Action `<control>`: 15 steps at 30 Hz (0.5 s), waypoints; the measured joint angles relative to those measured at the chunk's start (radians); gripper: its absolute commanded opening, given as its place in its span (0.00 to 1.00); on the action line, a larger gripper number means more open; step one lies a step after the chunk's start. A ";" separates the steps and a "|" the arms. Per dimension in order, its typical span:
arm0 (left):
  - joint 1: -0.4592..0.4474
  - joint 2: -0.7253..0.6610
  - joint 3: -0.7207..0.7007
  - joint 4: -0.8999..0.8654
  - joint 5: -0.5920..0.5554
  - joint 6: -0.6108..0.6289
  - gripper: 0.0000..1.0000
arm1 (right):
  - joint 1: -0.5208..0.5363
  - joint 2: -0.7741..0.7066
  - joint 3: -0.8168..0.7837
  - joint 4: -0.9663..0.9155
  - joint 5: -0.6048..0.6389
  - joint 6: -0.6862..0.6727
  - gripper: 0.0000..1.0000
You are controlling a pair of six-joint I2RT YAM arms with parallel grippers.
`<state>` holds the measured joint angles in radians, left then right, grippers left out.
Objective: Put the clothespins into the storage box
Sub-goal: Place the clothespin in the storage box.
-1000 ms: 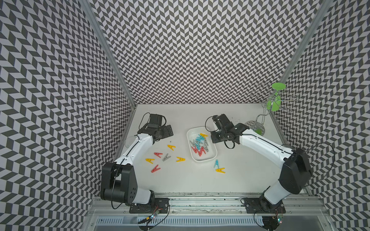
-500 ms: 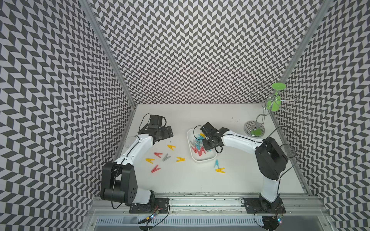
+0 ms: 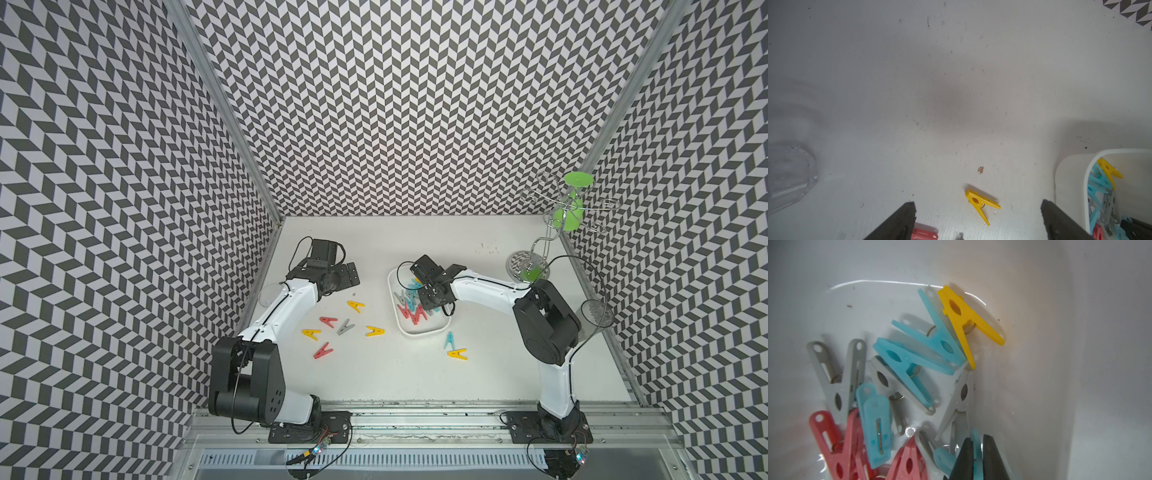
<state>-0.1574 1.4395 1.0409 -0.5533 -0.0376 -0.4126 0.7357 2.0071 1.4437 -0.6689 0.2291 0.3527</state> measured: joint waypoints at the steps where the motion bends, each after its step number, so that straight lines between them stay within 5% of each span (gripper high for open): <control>1: 0.000 0.000 0.000 0.000 0.000 0.000 0.98 | 0.000 0.000 0.006 -0.004 0.001 0.000 0.20; 8: 0.000 0.000 0.000 0.000 0.000 0.000 0.98 | 0.000 -0.043 0.054 -0.064 -0.016 -0.003 0.25; 15: -0.006 0.000 0.000 -0.001 0.003 0.000 0.98 | -0.035 -0.270 -0.012 -0.099 -0.090 0.014 0.31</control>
<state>-0.1635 1.4395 1.0409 -0.5541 -0.0341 -0.4122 0.7002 1.7367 1.4315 -0.7677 0.1394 0.3672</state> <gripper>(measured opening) 0.984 0.308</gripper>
